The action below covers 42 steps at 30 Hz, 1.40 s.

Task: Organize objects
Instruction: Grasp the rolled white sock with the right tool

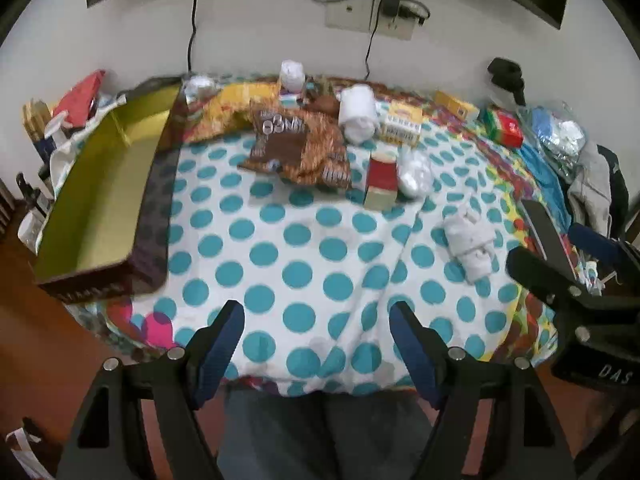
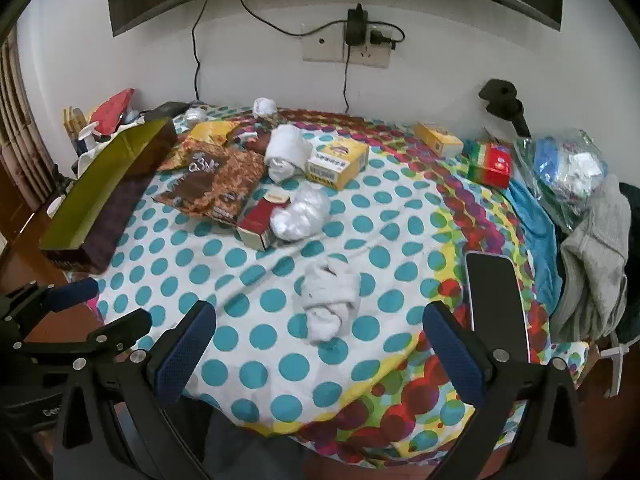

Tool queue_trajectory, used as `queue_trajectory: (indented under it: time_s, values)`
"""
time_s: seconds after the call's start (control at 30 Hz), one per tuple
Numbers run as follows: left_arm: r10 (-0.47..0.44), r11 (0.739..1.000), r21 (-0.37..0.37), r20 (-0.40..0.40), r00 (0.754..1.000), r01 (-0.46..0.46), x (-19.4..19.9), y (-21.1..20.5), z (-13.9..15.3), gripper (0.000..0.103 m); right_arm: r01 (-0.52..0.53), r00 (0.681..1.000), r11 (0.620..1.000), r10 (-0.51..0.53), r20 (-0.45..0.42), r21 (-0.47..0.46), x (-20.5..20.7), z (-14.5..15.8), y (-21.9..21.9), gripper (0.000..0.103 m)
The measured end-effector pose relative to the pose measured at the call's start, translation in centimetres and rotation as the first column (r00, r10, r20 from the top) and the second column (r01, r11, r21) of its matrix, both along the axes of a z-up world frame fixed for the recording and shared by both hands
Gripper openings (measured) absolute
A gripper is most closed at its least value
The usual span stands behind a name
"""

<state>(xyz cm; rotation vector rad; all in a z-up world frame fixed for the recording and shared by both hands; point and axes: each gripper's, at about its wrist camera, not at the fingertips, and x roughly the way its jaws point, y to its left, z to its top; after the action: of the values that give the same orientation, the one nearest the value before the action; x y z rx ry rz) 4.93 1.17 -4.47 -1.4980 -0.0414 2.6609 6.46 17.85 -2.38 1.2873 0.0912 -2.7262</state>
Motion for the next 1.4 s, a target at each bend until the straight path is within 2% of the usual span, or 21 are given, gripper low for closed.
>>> queue_trajectory:
  time_s: [0.17, 0.27, 0.37, 0.53, 0.67, 0.77, 1.0, 1.07, 1.1, 1.17, 1.3, 1.33, 1.4]
  values:
    - [0.009, 0.999, 0.046, 0.042, 0.999, -0.011, 0.8, -0.6, -1.4, 0.077, 0.007, 1.0, 1.0, -0.006, 0.021, -0.004, 0.1, -0.8, 1.0, 0.103]
    - [0.021, 0.997, 0.08, 0.012, 1.0, -0.022, 2.0, -1.0, -1.3, 0.077, 0.0, 0.999, 1.0, 0.0, 0.033, -0.009, 0.2, -1.4, 1.5, 0.103]
    - [-0.016, 0.995, 0.102, 0.038, 0.999, 0.012, 2.9, -0.9, -1.8, 0.077, 0.0, 0.999, 1.0, 0.001, 0.05, -0.01, -0.1, -2.3, 1.8, 0.103]
    - [-0.058, 0.998, -0.016, 0.063, 0.996, 0.059, 4.1, 0.6, -2.7, 0.077, 0.001, 0.996, 0.999, 0.002, 0.084, -0.04, -1.2, -3.7, 1.5, 0.103]
    - [-0.05, 0.999, -0.013, 0.064, 0.997, 0.051, 5.1, 0.8, -3.0, 0.077, 0.009, 0.998, 1.0, -0.007, 0.069, -0.025, -2.4, -4.5, 1.0, 0.1]
    - [-0.051, 0.998, -0.018, 0.079, 0.996, 0.052, 5.7, 1.0, -3.4, 0.077, 0.015, 0.997, 1.0, -0.013, 0.074, -0.023, -3.4, -5.2, 0.8, 0.09]
    - [-0.061, 0.998, 0.022, 0.129, 0.99, 0.059, 5.9, 0.9, -4.4, 0.077, 0.028, 0.996, 1.0, -0.027, 0.089, -0.006, -4.9, -6.7, 0.6, 0.084]
    - [-0.073, 0.997, 0.042, 0.151, 0.986, 0.067, 6.0, 1.0, -4.8, 0.077, 0.024, 0.995, 1.0, -0.023, 0.093, -0.009, -5.1, -7.0, 0.5, 0.074]
    - [-0.077, 0.996, 0.05, 0.157, 0.985, 0.07, 6.1, 1.1, -4.9, 0.077, 0.021, 0.995, 1.0, -0.019, 0.098, -0.014, -5.2, -7.1, 0.5, 0.073]
    - [-0.09, 0.995, 0.06, 0.147, 0.985, 0.082, 6.4, 1.3, -4.7, 0.077, 0.017, 0.995, 1.0, -0.016, 0.101, -0.013, -5.3, -7.4, 0.4, 0.065]
    - [-0.109, 0.994, 0.03, 0.124, 0.986, 0.106, 6.8, 2.0, -4.1, 0.077, 0.002, 0.995, 1.0, -0.003, 0.095, 0.005, -5.4, -7.7, 0.0, 0.052]
    - [-0.115, 0.993, 0.012, 0.123, 0.986, 0.114, 6.8, 2.3, -4.1, 0.077, -0.004, 0.996, 1.0, 0.003, 0.089, 0.011, -5.4, -7.6, -0.1, 0.044]
    - [-0.138, 0.99, -0.007, 0.13, 0.982, 0.14, 6.8, 3.0, -4.2, 0.077, -0.013, 0.996, 1.0, 0.013, 0.09, 0.001, -5.4, -7.5, -0.1, 0.042]
